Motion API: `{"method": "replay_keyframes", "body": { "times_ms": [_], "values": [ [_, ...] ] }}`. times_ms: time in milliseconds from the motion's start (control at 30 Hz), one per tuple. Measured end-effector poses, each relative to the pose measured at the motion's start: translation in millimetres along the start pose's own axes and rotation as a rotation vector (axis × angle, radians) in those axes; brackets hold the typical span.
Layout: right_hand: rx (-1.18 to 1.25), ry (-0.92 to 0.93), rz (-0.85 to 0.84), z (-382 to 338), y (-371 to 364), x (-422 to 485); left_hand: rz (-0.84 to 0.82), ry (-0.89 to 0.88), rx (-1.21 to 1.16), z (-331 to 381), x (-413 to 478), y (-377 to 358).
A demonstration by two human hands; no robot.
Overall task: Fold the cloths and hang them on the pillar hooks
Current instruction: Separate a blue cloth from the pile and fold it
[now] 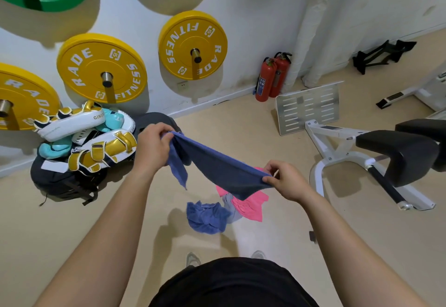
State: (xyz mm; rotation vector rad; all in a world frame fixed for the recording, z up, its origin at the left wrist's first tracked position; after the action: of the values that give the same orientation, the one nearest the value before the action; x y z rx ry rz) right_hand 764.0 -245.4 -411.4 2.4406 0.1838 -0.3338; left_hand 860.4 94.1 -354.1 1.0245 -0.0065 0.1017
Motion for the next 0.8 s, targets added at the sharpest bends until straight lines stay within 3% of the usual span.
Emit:
{"method": "replay_keyframes", "body": {
  "times_ms": [233, 400, 667, 800],
  "values": [
    [0.060, -0.034, 0.080, -1.1, 12.2, -3.0, -0.069, 0.058, -0.023, -4.0, 2.6, -1.7],
    [0.137, 0.031, 0.090, -30.8, 6.1, 0.6, -0.165, 0.106, -0.179, 26.2, -17.2, -26.3],
    [0.236, 0.133, -0.053, -72.5, -7.2, 2.0, -0.418, 0.007, -0.500, 72.1, -61.1, -57.2],
    [0.267, 0.151, -0.060, -80.3, -1.2, 1.0, -0.432, 0.017, -0.612, 85.9, -72.3, -55.8]
  ]
}}
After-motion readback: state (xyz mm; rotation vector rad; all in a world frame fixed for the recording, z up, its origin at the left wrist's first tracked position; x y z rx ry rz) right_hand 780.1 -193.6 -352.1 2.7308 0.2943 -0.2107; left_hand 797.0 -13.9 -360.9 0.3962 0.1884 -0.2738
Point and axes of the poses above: each hand's wrist, its own x-axis towards the middle knuckle, its own y-axis out of the back of the hand, z = x × y, the point moved 3 cm from there along x, towards the middle knuckle, and after that the axes turned 9 degrees about x, right-handed, at the moved point
